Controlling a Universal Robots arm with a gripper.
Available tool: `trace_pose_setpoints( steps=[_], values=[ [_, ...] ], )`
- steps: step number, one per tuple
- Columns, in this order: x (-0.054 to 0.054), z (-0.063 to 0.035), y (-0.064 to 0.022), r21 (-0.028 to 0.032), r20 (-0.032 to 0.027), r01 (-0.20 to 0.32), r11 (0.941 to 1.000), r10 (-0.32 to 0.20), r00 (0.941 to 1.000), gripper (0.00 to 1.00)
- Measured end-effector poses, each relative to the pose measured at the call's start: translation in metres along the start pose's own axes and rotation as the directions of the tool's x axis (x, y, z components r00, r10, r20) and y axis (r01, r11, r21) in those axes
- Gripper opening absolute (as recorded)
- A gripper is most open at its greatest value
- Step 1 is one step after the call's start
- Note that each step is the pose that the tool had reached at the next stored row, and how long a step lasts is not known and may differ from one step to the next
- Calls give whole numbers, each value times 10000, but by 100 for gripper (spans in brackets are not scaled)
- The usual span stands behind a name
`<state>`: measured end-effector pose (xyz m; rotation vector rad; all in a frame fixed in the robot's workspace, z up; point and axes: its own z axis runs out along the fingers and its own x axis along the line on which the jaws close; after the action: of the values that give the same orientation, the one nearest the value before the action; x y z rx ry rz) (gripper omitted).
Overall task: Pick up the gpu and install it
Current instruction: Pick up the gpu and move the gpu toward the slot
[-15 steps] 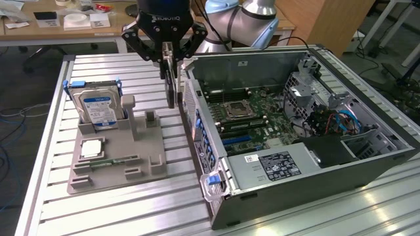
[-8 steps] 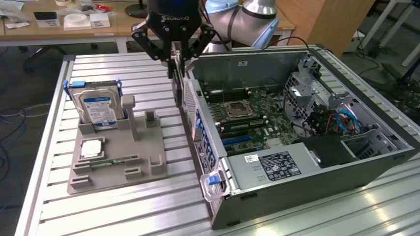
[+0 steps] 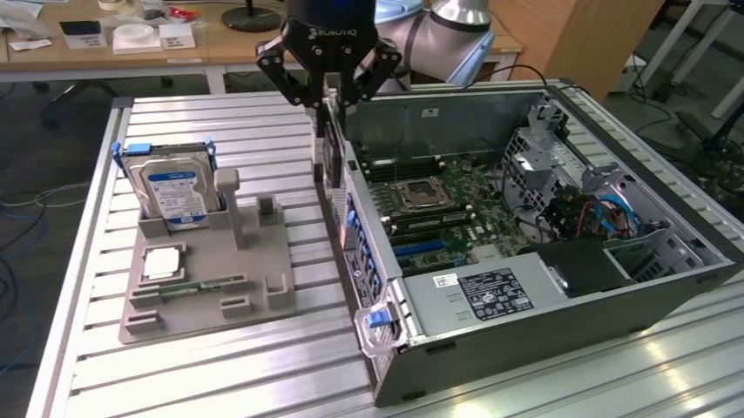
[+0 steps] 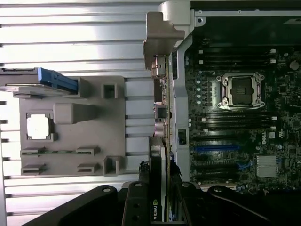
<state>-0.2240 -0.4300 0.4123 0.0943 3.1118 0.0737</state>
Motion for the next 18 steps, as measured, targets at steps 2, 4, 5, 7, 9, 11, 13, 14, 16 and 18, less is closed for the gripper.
trace_pose_setpoints(
  steps=[2, 4, 5, 7, 9, 11, 13, 14, 16, 18],
  values=[
    [-57, 1, 3, 1, -3, 0, 10000, 0, 10000, 26],
    [-116, 3, 6, 1, -6, 2, 10000, -2, 10000, 26],
    [-146, 4, 8, 1, -7, 1, 10000, -1, 10000, 26],
    [-209, 6, 12, 0, -9, 0, 10000, 0, 10000, 26],
    [-277, 8, 16, 1, -14, 1, 10000, -1, 10000, 26],
    [-339, 10, 20, 1, -19, 1, 10000, -1, 10000, 26],
    [-397, 11, 23, 2, -22, 0, 10000, 0, 10000, 26],
    [-427, 12, 26, 2, -24, 0, 10000, 1, 10000, 26],
    [-483, 13, 28, 3, -27, 1, 10000, -1, 10000, 26],
    [-534, 15, 32, 2, -28, 0, 10000, 0, 10000, 26]
  ],
)
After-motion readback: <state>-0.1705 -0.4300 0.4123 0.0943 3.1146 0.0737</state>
